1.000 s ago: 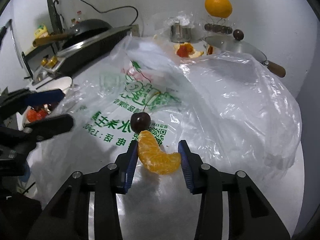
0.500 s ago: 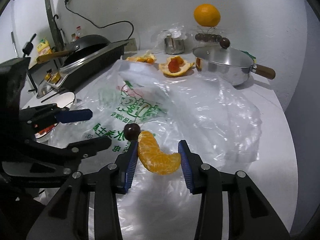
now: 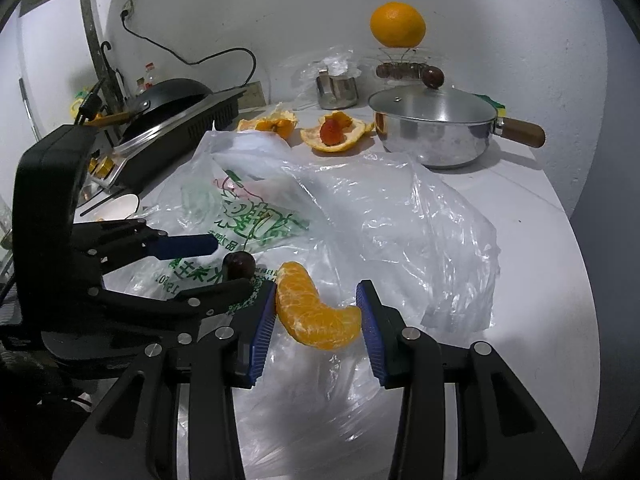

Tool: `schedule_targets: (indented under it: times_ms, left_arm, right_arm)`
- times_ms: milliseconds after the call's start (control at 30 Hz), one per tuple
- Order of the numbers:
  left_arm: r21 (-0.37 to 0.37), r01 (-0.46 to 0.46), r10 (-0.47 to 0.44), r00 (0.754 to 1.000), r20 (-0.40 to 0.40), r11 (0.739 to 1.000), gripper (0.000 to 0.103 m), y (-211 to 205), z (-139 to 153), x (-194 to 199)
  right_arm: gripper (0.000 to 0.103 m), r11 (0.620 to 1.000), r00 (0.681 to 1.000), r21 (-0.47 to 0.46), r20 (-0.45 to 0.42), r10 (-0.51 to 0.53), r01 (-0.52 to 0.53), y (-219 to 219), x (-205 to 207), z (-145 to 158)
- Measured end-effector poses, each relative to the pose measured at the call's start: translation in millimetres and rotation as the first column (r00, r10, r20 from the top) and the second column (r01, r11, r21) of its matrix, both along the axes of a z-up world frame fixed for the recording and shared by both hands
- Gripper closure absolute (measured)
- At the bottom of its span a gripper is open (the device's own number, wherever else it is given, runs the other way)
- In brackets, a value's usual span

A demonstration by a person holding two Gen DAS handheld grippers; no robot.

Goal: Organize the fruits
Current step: 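Grasp a dark cherry with the left gripper while the right gripper holds the segment, then carry the held segment and cherry over the white plate with both grippers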

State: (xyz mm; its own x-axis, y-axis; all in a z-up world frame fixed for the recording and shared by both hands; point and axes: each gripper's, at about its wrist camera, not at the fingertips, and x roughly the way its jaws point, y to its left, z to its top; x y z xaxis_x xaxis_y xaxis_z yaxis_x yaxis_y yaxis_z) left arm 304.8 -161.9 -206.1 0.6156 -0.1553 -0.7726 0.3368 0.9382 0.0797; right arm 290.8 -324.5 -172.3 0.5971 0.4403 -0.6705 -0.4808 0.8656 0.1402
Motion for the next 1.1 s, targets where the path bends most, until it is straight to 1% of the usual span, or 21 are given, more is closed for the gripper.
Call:
schedule_targets:
  times_ms: [33,67,133,200,267,500,800,1100]
  left_arm:
    - [0.0,0.001,-0.001,1.0,-0.001,1.0,0.053,0,-1,1]
    - [0.0,0.004,-0.004,1.0,-0.005,1.0,0.058,0,-2,2]
    - [-0.002,0.009,-0.009,1.0,-0.012,1.0,0.06,-1,-5,4]
    - [-0.002,0.019,-0.019,1.0,-0.021,1.0,0.071,-2,-8,6]
    - [0.002,0.023,-0.023,1.0,-0.017,1.0,0.073,-2,-9,6]
    - [-0.018,0.031,-0.032,0.999,-0.007,0.999,0.074,2,-4,0]
    - [-0.049,0.048,-0.045,0.998,0.053,0.998,0.074,10,24,-21]
    - [-0.072,0.039,-0.032,0.994,0.104,0.997,0.074,31,47,-46]
  right_arm:
    - [0.06,1.0,1.0,0.001,0.0,0.001,-0.001,0,1,0]
    - [0.06,1.0,1.0,0.002,0.0,0.002,-0.002,0,1,-1]
    - [0.06,1.0,1.0,0.004,0.0,0.003,-0.003,0,1,-1]
    - [0.06,1.0,1.0,0.005,0.0,0.006,-0.006,0,2,-1]
    - [0.06,1.0,1.0,0.004,0.001,0.009,-0.009,1,1,-1]
    - [0.06,1.0,1.0,-0.005,0.007,0.01,-0.01,6,-2,2]
    - [0.06,1.0,0.999,-0.022,0.026,0.021,-0.02,20,-14,13]
    - [0.06,0.999,0.998,-0.036,0.052,0.04,-0.038,40,-29,25]
